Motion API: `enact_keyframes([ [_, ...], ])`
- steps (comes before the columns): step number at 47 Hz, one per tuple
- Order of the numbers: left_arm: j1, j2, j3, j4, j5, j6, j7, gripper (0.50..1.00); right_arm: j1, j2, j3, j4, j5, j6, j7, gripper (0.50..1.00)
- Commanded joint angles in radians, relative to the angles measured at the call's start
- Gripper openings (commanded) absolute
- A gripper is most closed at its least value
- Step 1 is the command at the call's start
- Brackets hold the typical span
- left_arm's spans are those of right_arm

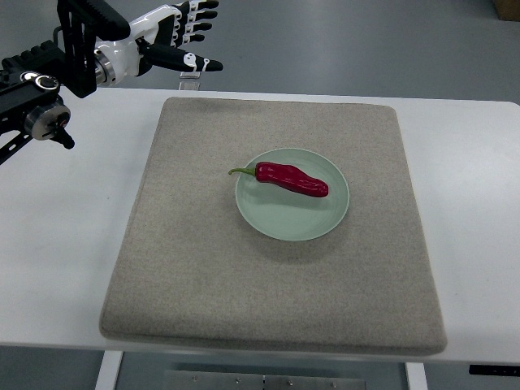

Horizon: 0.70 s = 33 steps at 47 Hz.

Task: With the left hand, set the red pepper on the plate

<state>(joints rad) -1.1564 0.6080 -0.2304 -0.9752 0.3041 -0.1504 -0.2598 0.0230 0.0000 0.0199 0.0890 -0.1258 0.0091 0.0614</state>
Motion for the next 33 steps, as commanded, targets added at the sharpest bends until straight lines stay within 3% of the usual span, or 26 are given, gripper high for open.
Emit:
enact_keyframes([
  [1,0.006,0.019,-0.004,0.035,-0.104,-0.037,0.002,0.996,0.000,0.000,0.000,0.000,0.000,0.000,0.000,0.928],
  [15,0.084,0.019,-0.020,0.148,-0.434,-0.284,0.034,0.996,0.000,0.000,0.000,0.000,0.000,0.000,0.000,0.928],
  [24,0.122,0.016,-0.064,0.181,-0.569,-0.342,0.108,0.996,0.000,0.000,0.000,0.000,0.000,0.000,0.000,0.928],
  [33,0.165,0.006,-0.139,0.178,-0.600,-0.347,0.166,0.996,0.000,0.000,0.000,0.000,0.000,0.000,0.000,0.928],
])
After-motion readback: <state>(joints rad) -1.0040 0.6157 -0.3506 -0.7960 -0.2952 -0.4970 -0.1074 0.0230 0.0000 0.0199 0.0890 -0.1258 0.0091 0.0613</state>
